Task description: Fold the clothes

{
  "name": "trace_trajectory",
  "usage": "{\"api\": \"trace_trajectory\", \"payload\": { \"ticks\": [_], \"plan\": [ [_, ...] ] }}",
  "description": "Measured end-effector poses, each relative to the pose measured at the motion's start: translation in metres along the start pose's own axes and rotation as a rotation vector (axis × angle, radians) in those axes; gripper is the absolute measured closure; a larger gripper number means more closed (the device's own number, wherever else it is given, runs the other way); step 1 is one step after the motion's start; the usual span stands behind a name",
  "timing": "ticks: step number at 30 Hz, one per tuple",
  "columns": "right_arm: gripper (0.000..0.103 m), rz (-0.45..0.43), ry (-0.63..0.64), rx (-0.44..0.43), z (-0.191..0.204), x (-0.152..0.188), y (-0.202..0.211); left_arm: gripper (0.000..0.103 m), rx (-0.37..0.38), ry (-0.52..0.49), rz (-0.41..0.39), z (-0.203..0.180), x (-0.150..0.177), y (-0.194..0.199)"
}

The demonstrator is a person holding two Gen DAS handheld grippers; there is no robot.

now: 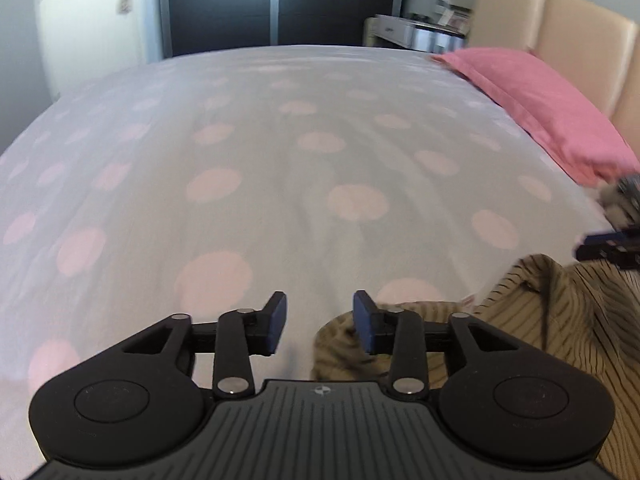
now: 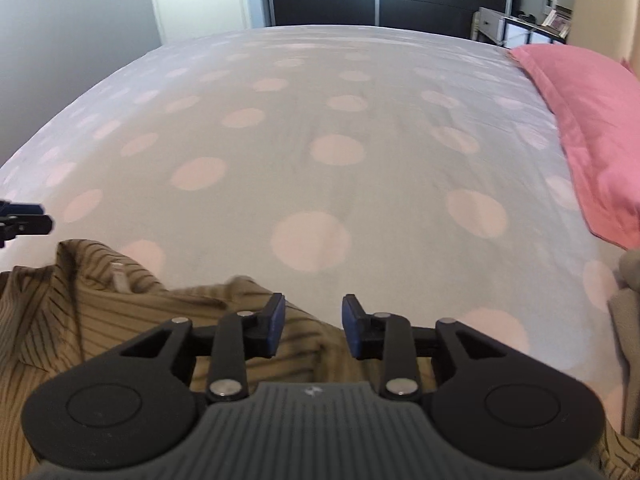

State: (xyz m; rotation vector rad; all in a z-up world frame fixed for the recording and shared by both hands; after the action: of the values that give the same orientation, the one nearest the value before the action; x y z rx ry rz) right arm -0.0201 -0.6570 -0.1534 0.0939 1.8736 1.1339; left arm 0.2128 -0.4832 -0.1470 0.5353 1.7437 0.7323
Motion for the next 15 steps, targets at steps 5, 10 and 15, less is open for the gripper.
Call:
{"api": "trace_trajectory", "payload": {
  "ticks": [5, 10, 15],
  "plan": [
    [0.054, 0.059, 0.083, 0.034, 0.033, -0.006, -0.016, 0.062, -0.013, -0.185, 0.23, -0.028, 0.008, -0.044],
    [0.073, 0.129, 0.124, 0.09, 0.041, 0.005, -0.031, 0.091, -0.055, -0.23, 0.273, -0.027, 0.022, -0.064],
    [0.099, 0.085, 0.048, 0.101, 0.021, 0.008, -0.019, 0.103, -0.061, -0.123, 0.174, -0.017, 0.016, -0.047]
  ]
}}
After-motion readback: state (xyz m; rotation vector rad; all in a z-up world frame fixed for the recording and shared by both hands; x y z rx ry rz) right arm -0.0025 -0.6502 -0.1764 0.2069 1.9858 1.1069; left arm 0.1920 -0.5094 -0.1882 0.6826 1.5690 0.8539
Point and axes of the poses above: each gripper's, at about its wrist camera, not at the fingertips, and y roughly against the way its jaws point, z to its left, x to its underside, the point moved 8 cm from there along -y, roughly the way its jaws point, and after that the axes turned 15 degrees about x, right-handed, at the moved point
